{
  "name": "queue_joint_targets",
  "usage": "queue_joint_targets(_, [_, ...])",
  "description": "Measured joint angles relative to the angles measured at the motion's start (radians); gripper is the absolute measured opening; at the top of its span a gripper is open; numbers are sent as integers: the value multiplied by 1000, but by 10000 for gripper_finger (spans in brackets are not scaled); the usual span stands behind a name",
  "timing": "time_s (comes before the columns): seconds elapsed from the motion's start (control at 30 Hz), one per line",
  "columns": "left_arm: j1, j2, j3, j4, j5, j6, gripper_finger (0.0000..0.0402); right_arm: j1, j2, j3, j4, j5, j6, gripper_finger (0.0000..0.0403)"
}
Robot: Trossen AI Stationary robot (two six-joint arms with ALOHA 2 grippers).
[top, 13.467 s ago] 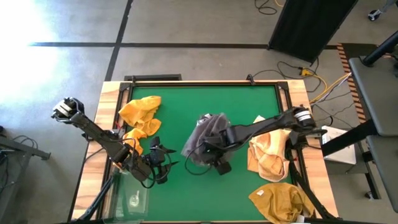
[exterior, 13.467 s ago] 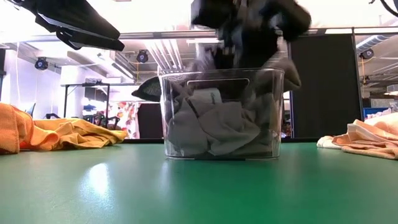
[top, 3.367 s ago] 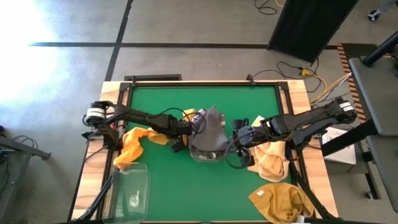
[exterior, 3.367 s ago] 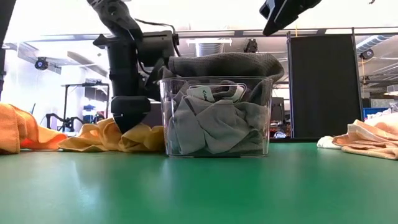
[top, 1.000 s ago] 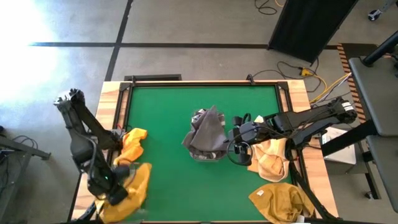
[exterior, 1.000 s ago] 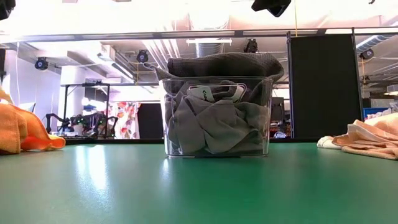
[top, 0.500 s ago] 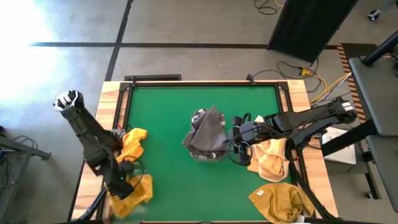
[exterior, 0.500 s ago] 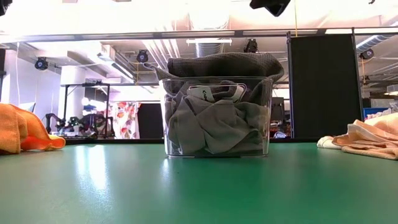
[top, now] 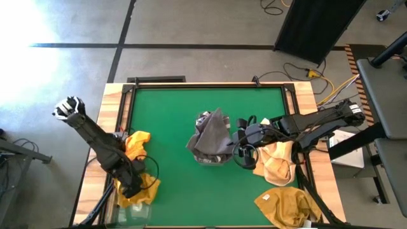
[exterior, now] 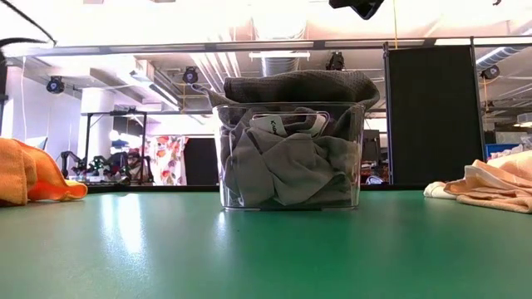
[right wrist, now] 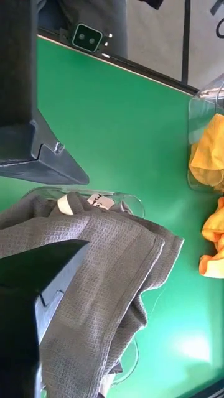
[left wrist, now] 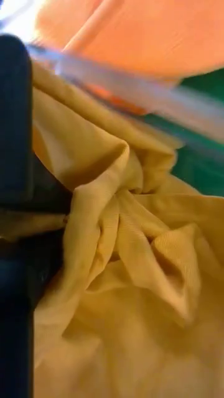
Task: Sort towels by color in basket
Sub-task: Put the top yellow towel into the bottom transparent bin
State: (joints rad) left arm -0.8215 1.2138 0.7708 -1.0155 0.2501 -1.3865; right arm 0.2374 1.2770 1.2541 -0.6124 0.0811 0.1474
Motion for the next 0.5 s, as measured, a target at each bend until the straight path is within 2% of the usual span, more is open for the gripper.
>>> queue_joint_targets(0.1, [0,40,11,13,57,-55,58,0,0,0,-7,0,-1,147])
queue_joint_targets(0.3, [0,117,103,12,78,-37,147,0,0,-3,-7,0,0,137])
queue_joint_targets(0.4, [0,148,182,-93,79,17,185,0,0,-5,-8,0,1,134])
queue_joint_targets(0.5, [-1,177,274,-235,3,29,204,0,0,-5,-9,0,1,138])
